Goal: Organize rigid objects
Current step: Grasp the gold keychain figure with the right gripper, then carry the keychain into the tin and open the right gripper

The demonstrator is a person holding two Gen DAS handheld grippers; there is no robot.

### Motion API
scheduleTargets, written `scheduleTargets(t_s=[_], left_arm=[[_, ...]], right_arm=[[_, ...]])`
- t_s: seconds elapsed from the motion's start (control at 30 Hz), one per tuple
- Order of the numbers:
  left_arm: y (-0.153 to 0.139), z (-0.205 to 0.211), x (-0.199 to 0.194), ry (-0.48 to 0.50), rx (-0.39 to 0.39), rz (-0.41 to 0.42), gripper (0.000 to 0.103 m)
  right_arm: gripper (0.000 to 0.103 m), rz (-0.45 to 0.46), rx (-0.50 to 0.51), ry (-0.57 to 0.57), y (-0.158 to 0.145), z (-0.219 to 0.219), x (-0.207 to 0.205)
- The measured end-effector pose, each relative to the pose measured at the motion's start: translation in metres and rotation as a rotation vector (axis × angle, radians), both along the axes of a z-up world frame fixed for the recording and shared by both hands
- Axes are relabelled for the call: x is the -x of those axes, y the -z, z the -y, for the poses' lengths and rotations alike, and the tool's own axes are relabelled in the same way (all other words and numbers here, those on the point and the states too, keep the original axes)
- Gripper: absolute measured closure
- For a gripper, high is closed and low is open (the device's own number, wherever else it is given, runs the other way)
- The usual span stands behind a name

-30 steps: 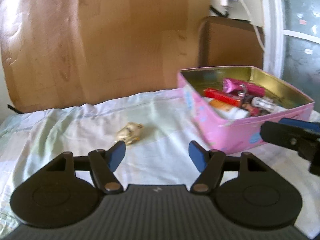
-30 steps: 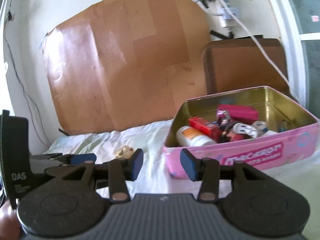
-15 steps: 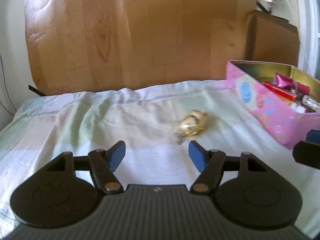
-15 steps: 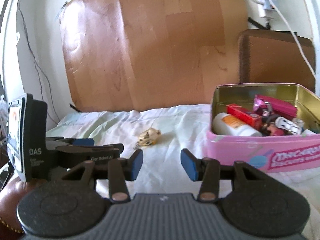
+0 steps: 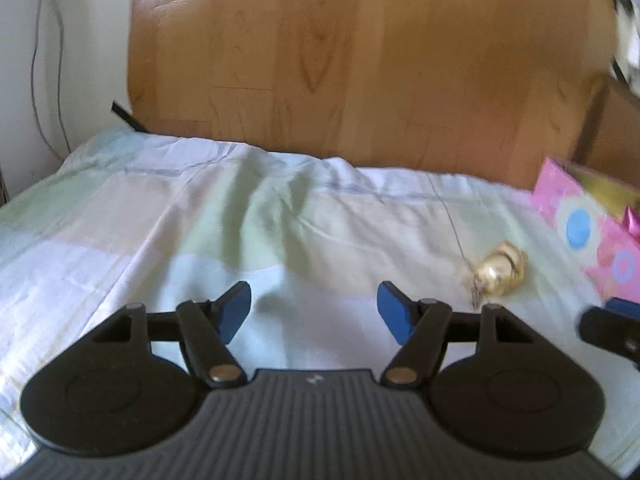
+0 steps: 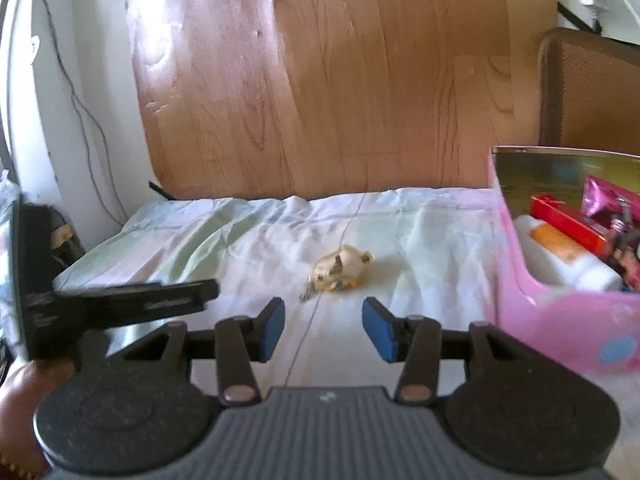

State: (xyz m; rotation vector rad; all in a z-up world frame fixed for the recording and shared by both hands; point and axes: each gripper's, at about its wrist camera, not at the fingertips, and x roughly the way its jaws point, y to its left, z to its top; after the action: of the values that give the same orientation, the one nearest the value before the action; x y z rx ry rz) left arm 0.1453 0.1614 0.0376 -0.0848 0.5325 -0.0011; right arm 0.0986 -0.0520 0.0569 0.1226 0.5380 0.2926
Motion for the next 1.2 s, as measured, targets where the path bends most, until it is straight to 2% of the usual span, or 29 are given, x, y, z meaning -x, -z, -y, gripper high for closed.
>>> scheduleTargets(t_s=[0.13, 0.23, 0.33, 0.47, 0.6, 0.67, 0.73, 0.83, 0.93, 1.03, 1.13, 1.2], left_arm=[[0.001, -0.002, -0.002, 0.002, 0.016, -0.007, 0.031], [0.002, -0.001, -0.003, 0.008, 0.023, -0.011, 0.031], [0.004, -0.006, -0.005, 0.01, 0.048, -0.018, 0.031], [0.005, -0.012, -0.006, 0.028, 0.095, -0.021, 0.031], [0.006, -0.013, -0.006, 0.084, 0.129, -0.012, 0.031], [0.006, -0.006, -0.004, 0.147, 0.111, -0.006, 0.031], [0.005, 0.006, 0.002, 0.213, 0.061, 0.008, 0.031], [0.004, 0.03, 0.012, 0.317, -0.02, 0.007, 0.031], [0.005, 0.055, 0.023, 0.437, 0.065, -0.085, 0.032], [-0.001, 0.098, 0.048, 0.574, 0.103, -0.119, 0.032], [-0.011, 0.152, 0.071, 0.719, 0.138, -0.176, 0.032], [-0.017, 0.183, 0.08, 0.786, 0.147, -0.22, 0.032]], right_arm=[[0.047, -0.039, -0.04, 0.02, 0.005, -0.005, -0.045], [0.046, -0.086, -0.052, 0.014, 0.014, -0.012, -0.079], [0.061, -0.163, -0.025, -0.023, 0.029, -0.018, -0.096], [0.062, -0.148, -0.037, -0.04, 0.029, -0.01, -0.069], [0.062, -0.155, -0.037, -0.103, 0.027, 0.013, -0.018], [0.062, -0.153, -0.04, -0.124, 0.028, 0.033, 0.015], [0.062, -0.146, -0.036, -0.112, 0.024, 0.058, 0.045], [0.061, -0.121, -0.015, -0.03, 0.019, 0.099, 0.084], [0.061, -0.106, 0.006, 0.104, 0.02, 0.14, 0.11], [0.061, -0.1, -0.057, 0.18, 0.025, 0.174, 0.129], [0.058, -0.088, -0.088, 0.204, 0.029, 0.187, 0.138], [0.057, -0.078, -0.071, 0.2, 0.028, 0.186, 0.141]])
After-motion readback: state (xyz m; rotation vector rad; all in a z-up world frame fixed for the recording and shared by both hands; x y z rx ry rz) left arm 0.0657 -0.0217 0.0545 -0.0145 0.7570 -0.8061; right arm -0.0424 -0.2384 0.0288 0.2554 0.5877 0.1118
